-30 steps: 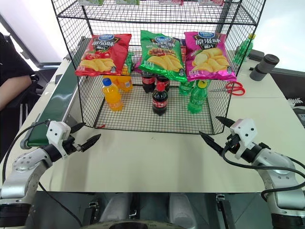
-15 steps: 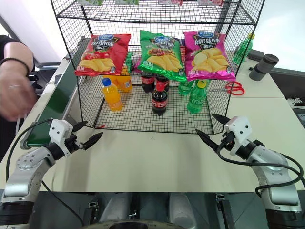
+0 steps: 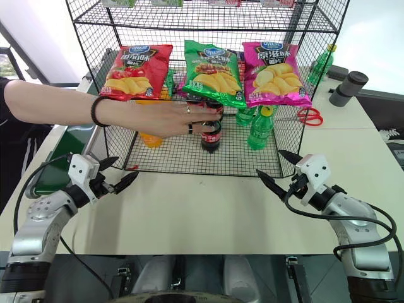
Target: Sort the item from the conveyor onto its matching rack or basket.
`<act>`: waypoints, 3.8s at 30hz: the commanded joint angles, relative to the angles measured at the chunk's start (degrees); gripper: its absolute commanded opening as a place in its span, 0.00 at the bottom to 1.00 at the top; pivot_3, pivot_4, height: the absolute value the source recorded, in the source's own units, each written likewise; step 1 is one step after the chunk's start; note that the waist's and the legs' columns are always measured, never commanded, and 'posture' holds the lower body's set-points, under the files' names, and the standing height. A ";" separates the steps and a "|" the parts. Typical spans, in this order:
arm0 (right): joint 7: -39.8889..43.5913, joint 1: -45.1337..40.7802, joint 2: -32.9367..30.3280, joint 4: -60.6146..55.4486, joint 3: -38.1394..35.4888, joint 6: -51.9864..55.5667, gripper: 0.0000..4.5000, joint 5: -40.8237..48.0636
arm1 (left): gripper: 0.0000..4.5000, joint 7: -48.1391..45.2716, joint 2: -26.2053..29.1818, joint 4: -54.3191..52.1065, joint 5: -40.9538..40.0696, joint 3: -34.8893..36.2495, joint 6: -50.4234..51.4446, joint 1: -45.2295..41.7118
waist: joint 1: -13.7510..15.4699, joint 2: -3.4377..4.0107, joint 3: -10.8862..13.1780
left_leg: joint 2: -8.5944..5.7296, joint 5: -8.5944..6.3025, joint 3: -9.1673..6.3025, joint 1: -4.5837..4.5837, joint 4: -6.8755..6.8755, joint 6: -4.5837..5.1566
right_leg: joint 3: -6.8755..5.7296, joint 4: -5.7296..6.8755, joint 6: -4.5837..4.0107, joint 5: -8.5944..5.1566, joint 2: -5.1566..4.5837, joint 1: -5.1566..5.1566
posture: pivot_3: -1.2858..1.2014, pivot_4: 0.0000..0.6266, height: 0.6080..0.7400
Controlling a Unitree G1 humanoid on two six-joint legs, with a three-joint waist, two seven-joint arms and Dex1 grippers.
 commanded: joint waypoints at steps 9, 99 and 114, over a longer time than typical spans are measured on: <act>0.12 -1.07 0.12 -0.28 -0.02 -1.59 0.99 0.10 | 1.00 0.97 -0.77 -0.48 0.52 0.07 -1.59 0.38 | 0.09 0.00 0.00 | 0.00 0.00 0.01 0.00 0.00 0.00 | 0.01 -0.01 0.00 0.00 -0.02 0.00 | 0.52 0.24 1.00; -2.50 -11.78 11.10 -2.56 18.40 6.08 0.99 -2.81 | 1.00 25.88 -6.67 14.80 1.14 16.80 -10.93 -8.41 | 0.00 -0.12 -0.07 | -0.02 0.00 -0.02 -0.06 -0.01 -0.01 | -0.07 -0.03 0.02 0.01 -0.14 -0.04 | 0.52 0.24 1.00; 0.03 -11.65 11.36 -4.58 20.11 7.61 0.99 -0.22 | 1.00 25.39 -5.50 15.90 -0.63 17.76 -11.06 -7.93 | 0.03 -0.12 -0.07 | -0.02 -0.01 -0.02 -0.07 -0.01 -0.01 | -0.07 -0.03 0.02 0.01 -0.17 -0.05 | 0.52 0.24 1.00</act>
